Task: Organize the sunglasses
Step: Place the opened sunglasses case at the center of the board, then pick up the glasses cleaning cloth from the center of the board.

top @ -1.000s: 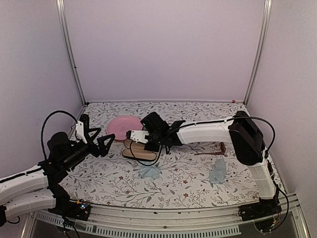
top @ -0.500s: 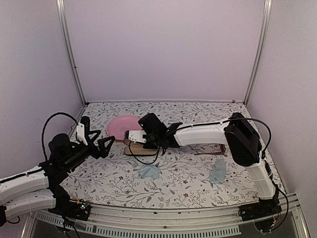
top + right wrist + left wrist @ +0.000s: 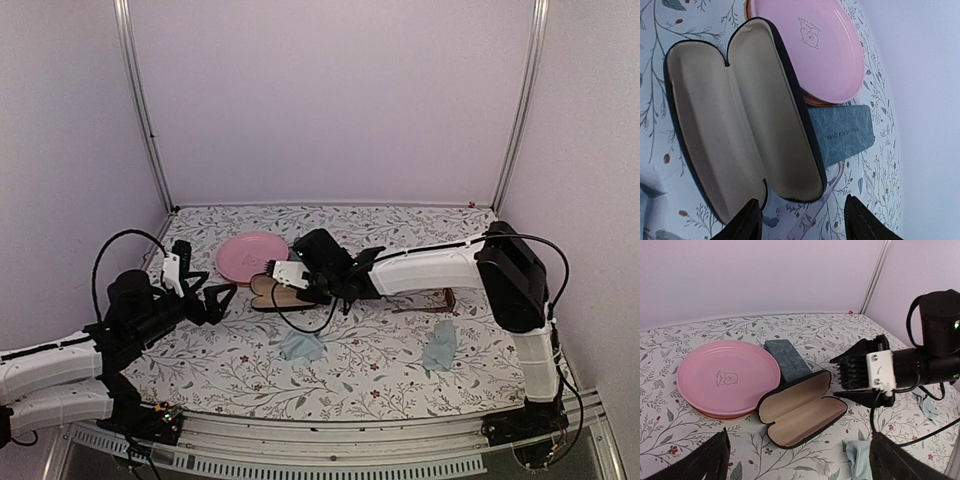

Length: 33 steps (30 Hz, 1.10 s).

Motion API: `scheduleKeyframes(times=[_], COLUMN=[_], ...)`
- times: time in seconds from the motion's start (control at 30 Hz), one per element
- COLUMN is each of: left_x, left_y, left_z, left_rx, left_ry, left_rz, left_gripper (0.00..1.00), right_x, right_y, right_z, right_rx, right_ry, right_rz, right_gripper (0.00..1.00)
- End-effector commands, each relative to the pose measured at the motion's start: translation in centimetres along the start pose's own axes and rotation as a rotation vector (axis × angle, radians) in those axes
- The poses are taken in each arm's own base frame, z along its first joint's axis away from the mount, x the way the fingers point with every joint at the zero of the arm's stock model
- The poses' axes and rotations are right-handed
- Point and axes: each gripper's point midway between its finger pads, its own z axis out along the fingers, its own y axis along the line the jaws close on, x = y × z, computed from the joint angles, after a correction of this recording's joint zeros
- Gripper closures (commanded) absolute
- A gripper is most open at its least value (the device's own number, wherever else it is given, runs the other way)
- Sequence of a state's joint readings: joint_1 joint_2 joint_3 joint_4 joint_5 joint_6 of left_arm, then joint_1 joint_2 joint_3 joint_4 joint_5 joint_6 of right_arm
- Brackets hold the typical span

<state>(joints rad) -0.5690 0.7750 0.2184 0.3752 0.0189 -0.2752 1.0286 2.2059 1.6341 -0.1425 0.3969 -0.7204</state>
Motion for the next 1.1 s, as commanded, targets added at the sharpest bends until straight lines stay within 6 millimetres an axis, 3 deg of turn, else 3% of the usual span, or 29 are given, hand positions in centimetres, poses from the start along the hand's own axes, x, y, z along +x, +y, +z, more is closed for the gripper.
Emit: scheduleKeyframes(times=[0.0, 0.17, 0.33, 0.6, 0.77, 1.07], left_x=[1.3, 3.5, 5.6, 7.7, 7.6, 7.3], left_y=[-1.4, -3.0, -4.3, -5.2, -5.7, -6.1], left_z=[0.3, 0.4, 0.6, 1.0, 1.2, 1.4], left_rx=[0.067, 0.117, 0.148, 0.145, 0.146, 0.151], left_ry=[0.041, 0.081, 0.138, 0.192, 0.188, 0.177], left_rz=[-0.012, -0.016, -0.043, -0.062, -0.059, -0.042], left_gripper=[0.03, 0.09, 0.12, 0.13, 0.13, 0.11], right_x=[-1.6, 0.5, 2.2, 3.4, 3.3, 3.6], right_y=[-1.7, 2.1, 6.1, 9.4, 11.2, 13.1], right_z=[-6.5, -10.2, -11.7, -10.3, -9.6, -7.9], right_rx=[-0.077, -0.277, -0.456, -0.642, -0.757, -0.806], right_ry=[-0.124, -0.130, -0.090, -0.030, -0.019, 0.014], right_rz=[0.250, 0.455, 0.649, 0.839, 0.871, 0.873], right_gripper=[0.41, 0.40, 0.42, 0.48, 0.53, 0.65])
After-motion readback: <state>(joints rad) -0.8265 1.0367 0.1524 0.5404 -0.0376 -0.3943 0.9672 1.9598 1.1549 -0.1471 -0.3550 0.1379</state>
